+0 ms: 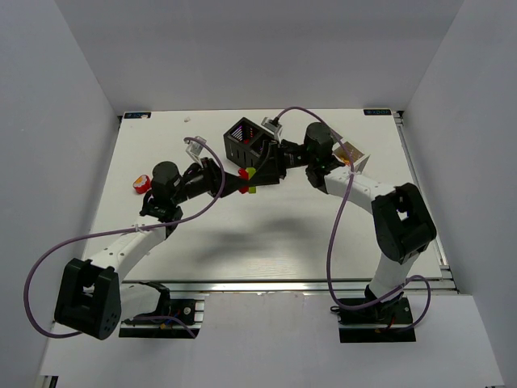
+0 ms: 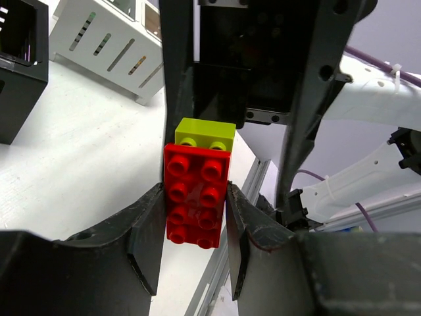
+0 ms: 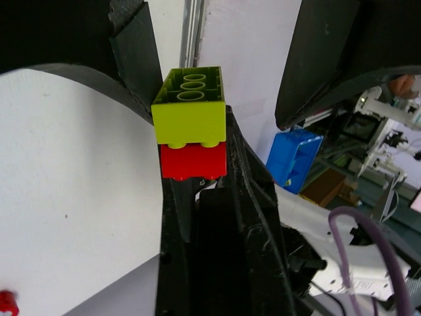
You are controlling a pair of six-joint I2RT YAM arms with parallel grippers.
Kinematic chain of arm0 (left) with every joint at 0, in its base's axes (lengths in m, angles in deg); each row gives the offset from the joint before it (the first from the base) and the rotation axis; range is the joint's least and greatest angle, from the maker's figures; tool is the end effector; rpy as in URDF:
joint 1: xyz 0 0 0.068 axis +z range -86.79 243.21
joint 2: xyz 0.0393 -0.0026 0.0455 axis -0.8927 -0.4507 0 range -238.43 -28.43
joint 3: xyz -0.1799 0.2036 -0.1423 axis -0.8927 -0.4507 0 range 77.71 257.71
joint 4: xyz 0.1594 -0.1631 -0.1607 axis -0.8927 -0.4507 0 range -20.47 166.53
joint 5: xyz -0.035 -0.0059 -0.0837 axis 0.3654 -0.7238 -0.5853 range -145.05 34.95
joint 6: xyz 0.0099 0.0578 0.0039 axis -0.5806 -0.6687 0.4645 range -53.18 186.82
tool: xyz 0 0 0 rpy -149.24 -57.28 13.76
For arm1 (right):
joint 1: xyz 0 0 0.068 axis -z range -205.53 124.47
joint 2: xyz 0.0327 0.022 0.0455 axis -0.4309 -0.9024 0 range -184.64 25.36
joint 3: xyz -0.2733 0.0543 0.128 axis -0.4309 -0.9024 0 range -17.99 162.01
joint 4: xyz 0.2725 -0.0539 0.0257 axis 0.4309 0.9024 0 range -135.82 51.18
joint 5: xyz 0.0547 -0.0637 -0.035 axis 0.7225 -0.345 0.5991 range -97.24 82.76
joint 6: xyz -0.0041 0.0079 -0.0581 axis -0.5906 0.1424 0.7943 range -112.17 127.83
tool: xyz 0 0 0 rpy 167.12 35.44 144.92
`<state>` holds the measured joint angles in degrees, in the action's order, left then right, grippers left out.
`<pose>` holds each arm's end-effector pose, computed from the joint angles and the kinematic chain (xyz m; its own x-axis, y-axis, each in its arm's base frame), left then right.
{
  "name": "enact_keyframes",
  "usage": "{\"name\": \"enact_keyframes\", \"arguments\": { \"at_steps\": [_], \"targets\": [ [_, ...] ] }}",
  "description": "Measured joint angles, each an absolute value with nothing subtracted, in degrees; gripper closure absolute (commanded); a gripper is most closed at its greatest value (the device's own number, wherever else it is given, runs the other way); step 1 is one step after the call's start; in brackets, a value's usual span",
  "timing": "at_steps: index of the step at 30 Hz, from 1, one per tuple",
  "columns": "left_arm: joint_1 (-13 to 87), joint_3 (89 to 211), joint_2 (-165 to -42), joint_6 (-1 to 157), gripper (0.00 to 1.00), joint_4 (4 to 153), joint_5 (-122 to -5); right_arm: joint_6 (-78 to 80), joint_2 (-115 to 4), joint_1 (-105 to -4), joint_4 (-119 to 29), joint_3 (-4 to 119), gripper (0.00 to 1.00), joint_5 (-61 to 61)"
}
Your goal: Sort the legos into containers by color
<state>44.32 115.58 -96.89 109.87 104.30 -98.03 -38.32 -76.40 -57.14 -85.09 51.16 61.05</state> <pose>0.2487 -0.1159 0.3037 -0.6357 -0.3103 -0.7068 0.6119 0.3556 -0.7064 0.3408 0.2563 0.3250 -0.6383 -0.0795 -0.7657 -0.7499 -0.1607 0.6418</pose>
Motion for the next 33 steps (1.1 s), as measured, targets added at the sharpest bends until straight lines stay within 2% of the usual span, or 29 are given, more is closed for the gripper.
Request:
{"name": "enact_keyframes", "arguments": {
  "at_steps": [4,8,26,30,33],
  "targets": [
    [44.3,115.6,-96.9,110.0,1.00,105.1,-98.8,-42.2,-76.4,-56.9,-92.3,50.0,0.29,63.4],
    [44.1,115.7,-96.9,109.9,1.00,105.4,-99.5,-43.7,-76.7,-56.5,-95.2,49.7,0.34,65.1],
    [43.9,116.9,-96.9,108.2,1.00,103.6,-101.0,-42.4,-77.0,-55.9,-95.1,49.7,0.47,65.6],
    [43.9,116.9,-96.9,107.9,1.00,103.2,-101.1,-41.2,-77.0,-55.9,-93.9,49.7,0.46,65.6],
    [44.0,116.9,-96.9,107.7,1.00,102.7,-101.0,-40.6,-77.0,-55.8,-93.2,49.7,0.42,65.6]
  ]
}}
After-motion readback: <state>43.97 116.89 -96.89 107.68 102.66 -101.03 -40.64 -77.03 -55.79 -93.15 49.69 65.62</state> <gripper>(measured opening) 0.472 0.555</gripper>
